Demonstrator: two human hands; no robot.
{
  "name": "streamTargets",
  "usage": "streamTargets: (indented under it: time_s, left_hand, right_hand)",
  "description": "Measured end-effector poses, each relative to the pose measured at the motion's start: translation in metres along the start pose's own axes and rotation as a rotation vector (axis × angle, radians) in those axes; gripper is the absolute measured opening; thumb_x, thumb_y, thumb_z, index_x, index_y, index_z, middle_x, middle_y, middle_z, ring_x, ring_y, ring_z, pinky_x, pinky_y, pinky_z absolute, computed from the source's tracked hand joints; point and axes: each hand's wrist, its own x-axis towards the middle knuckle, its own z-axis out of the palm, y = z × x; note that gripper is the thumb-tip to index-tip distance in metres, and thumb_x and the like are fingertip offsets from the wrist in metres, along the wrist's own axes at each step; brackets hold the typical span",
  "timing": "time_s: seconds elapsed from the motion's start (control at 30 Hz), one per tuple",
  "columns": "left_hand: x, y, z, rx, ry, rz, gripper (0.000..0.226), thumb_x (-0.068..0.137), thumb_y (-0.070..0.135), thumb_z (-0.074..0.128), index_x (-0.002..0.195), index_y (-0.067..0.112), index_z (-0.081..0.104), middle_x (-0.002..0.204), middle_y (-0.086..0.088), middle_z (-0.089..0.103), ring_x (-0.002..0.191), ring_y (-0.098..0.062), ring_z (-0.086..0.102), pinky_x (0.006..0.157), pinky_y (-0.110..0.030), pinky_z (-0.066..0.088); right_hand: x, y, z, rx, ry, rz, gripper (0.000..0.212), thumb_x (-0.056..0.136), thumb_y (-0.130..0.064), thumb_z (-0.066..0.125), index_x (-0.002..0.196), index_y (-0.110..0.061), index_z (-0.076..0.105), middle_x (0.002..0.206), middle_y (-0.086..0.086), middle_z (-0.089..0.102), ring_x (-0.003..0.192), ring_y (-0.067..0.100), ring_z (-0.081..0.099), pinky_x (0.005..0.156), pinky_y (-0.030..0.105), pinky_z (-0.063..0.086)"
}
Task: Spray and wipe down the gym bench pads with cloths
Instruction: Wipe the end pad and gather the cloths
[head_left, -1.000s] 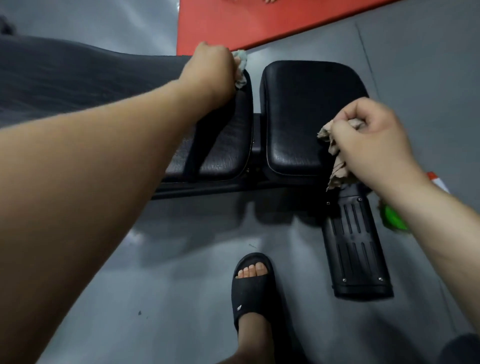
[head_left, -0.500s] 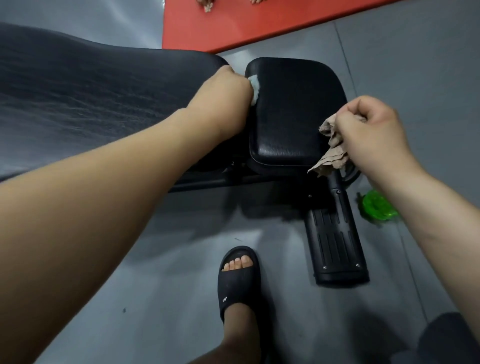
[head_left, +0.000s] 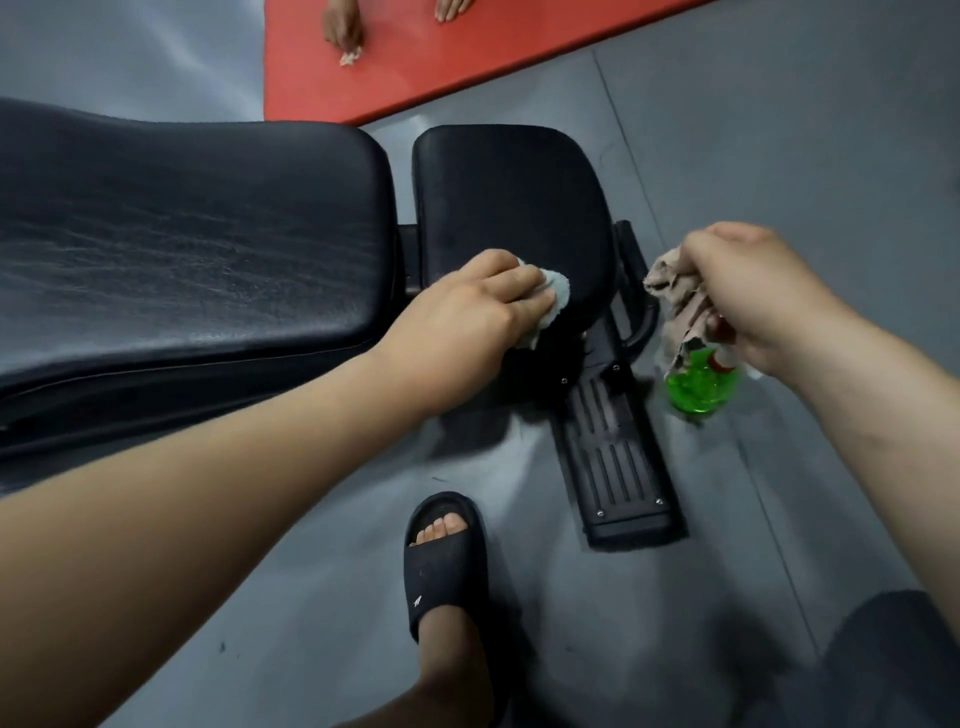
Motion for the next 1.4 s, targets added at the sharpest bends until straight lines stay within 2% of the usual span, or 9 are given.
streamTargets:
  time_s: [0.2,0.37,0.5,0.77,0.87,1.03,1.17,1.3,1.4]
  left_hand:
    - [0.040,0.014,0.013,-0.010,-0.023,0.027,0.036,0.089,0.000,0.056,0.122,0.005,0.070,0.118,-0.008,0.068,0.107,-0.036,0.059,0.092,-0.028,0.038]
    - [0.077,0.020,0.014,-0.040,-0.157,0.060,0.049,0.089,0.006,0.040,0.127,0.015,0.069,0.124,-0.002,0.066,0.115,-0.031,0.055,0.095,-0.033,0.043]
    - [0.118,-0.013,0.016,-0.046,-0.237,-0.076,0.036,0.096,0.011,0.062,0.127,0.027,0.070,0.129,0.002,0.065,0.116,-0.029,0.054,0.094,-0.042,0.050]
    - [0.169,-0.081,0.010,0.198,-0.212,-0.411,0.032,0.103,0.020,0.053,0.131,0.018,0.067,0.122,-0.019,0.067,0.111,-0.042,0.061,0.095,-0.044,0.047]
    - [0.161,-0.082,0.008,0.198,-0.245,-0.402,0.024,0.101,0.014,0.051,0.119,0.011,0.067,0.113,-0.016,0.069,0.102,-0.039,0.065,0.082,-0.043,0.052]
    - [0.098,-0.011,-0.001,-0.054,-0.254,-0.284,0.051,0.090,0.002,0.058,0.137,0.019,0.064,0.145,-0.007,0.058,0.135,-0.029,0.053,0.114,-0.039,0.042]
    - [0.057,0.003,-0.007,-0.110,-0.170,-0.134,0.058,0.089,-0.006,0.061,0.140,0.021,0.062,0.150,-0.004,0.054,0.140,-0.026,0.048,0.112,-0.039,0.043]
    - [0.089,-0.057,0.002,0.054,-0.183,-0.249,0.053,0.095,0.010,0.058,0.146,0.025,0.056,0.153,-0.004,0.050,0.137,-0.032,0.051,0.115,-0.045,0.041]
    - [0.116,-0.105,0.002,0.141,-0.240,-0.381,0.039,0.093,0.012,0.055,0.130,0.016,0.066,0.136,-0.010,0.064,0.118,-0.037,0.062,0.100,-0.046,0.049]
  right_hand:
    - [0.003,0.006,-0.028,0.027,0.049,0.050,0.008,0.074,-0.022,0.054,0.077,-0.020,0.062,0.080,0.012,0.048,0.051,0.019,0.038,0.047,0.022,0.027]
    - [0.009,0.015,-0.035,0.058,0.048,0.052,0.013,0.082,-0.014,0.053,0.071,-0.020,0.057,0.078,0.016,0.052,0.064,0.030,0.047,0.042,0.020,0.026]
    - [0.015,0.016,-0.031,0.067,0.061,0.049,0.015,0.083,-0.014,0.054,0.068,-0.019,0.056,0.072,0.013,0.048,0.050,0.021,0.040,0.043,0.021,0.027]
    - [0.013,0.015,-0.019,0.046,0.031,0.058,0.018,0.085,-0.012,0.053,0.068,-0.019,0.054,0.053,0.003,0.045,0.039,0.018,0.033,0.040,0.018,0.027]
    - [0.008,0.015,-0.021,0.037,0.028,0.046,0.018,0.085,-0.011,0.052,0.069,-0.019,0.055,0.047,-0.001,0.048,0.038,0.018,0.033,0.042,0.020,0.027]
    - [0.005,0.010,-0.024,0.044,0.015,0.050,0.016,0.083,-0.012,0.053,0.069,-0.019,0.055,0.053,0.002,0.047,0.041,0.018,0.033,0.045,0.022,0.027]
    - [0.006,0.007,-0.020,0.043,-0.016,0.056,0.017,0.083,-0.010,0.052,0.068,-0.018,0.054,0.040,-0.007,0.043,0.035,0.015,0.032,0.042,0.017,0.027]
    - [0.010,0.008,-0.014,0.065,-0.019,0.082,0.019,0.085,-0.011,0.053,0.068,-0.018,0.051,0.039,-0.008,0.038,0.030,0.013,0.030,0.037,0.011,0.024]
    - [0.013,0.005,-0.006,0.156,0.033,0.097,0.014,0.082,-0.013,0.053,0.071,-0.019,0.056,0.055,0.000,0.043,0.037,0.015,0.033,0.039,0.013,0.025]
